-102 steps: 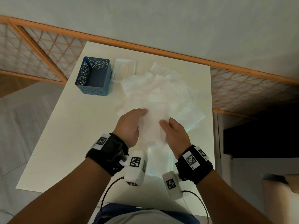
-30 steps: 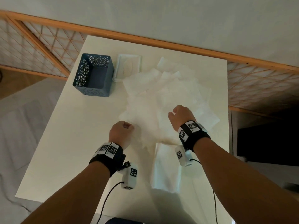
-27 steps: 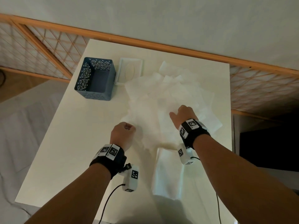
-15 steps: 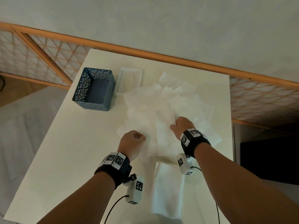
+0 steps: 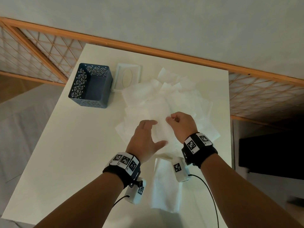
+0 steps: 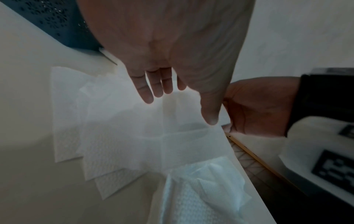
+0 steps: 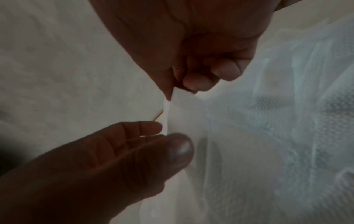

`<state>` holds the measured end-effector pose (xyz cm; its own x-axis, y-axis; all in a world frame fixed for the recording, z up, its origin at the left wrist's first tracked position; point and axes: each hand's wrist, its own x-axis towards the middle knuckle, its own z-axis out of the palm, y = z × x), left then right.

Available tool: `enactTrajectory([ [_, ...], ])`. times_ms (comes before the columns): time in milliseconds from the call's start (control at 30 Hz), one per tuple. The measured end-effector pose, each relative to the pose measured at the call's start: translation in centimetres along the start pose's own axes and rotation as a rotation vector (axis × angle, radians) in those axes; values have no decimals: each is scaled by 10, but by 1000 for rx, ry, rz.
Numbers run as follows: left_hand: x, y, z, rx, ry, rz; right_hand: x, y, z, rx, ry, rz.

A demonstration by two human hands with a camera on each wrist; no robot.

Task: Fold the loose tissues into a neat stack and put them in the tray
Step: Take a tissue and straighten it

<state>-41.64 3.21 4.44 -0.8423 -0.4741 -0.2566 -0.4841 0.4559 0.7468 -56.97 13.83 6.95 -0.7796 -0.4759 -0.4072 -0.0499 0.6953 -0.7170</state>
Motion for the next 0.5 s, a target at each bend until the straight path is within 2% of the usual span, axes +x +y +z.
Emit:
enactTrajectory([
  [167, -7, 8, 4, 44, -10, 72, -11, -6, -1, 160, 0, 27],
  [400, -11, 13, -2, 42, 95, 98, -23, -8, -1, 218, -21, 49],
  [500, -12, 12, -4, 7, 72, 77, -23, -7, -4, 223, 1, 64],
])
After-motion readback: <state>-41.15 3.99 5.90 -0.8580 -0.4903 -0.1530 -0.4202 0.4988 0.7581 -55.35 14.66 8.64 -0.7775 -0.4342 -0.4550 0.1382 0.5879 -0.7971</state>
